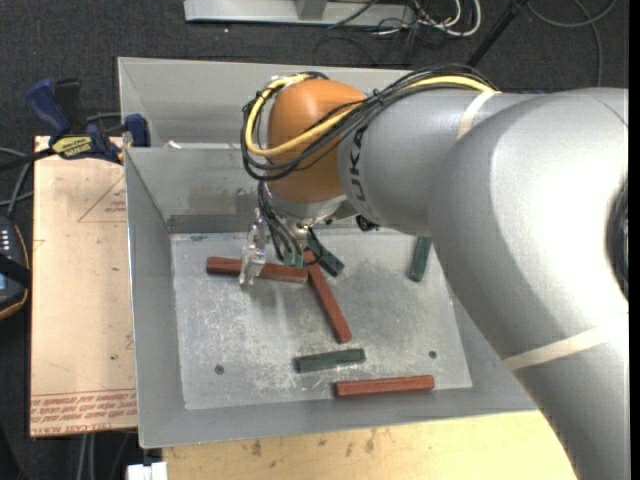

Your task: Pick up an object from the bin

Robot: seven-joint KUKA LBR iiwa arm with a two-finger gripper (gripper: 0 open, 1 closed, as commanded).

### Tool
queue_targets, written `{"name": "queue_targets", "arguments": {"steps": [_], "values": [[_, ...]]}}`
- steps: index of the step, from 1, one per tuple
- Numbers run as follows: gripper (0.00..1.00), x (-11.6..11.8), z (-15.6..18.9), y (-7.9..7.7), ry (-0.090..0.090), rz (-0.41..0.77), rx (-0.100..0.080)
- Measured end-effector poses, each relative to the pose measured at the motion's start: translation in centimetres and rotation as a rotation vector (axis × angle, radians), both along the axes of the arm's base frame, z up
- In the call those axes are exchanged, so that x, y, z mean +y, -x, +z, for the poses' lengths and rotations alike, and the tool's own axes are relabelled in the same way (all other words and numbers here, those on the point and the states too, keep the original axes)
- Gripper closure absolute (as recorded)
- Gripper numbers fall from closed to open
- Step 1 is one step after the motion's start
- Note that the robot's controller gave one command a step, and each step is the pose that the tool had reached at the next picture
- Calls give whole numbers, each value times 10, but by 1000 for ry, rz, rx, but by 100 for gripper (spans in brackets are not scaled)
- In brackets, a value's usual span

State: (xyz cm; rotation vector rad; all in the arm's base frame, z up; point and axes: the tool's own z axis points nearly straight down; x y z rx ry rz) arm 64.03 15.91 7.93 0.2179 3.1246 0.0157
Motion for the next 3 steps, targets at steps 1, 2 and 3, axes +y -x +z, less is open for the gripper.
{"name": "queue_targets", "arguments": {"steps": [1,2,3], "values": [[100,0,0,-7,0,1,-1],[100,5,30,1,10,81,14],[100,13,100,9,10,144,10]]}}
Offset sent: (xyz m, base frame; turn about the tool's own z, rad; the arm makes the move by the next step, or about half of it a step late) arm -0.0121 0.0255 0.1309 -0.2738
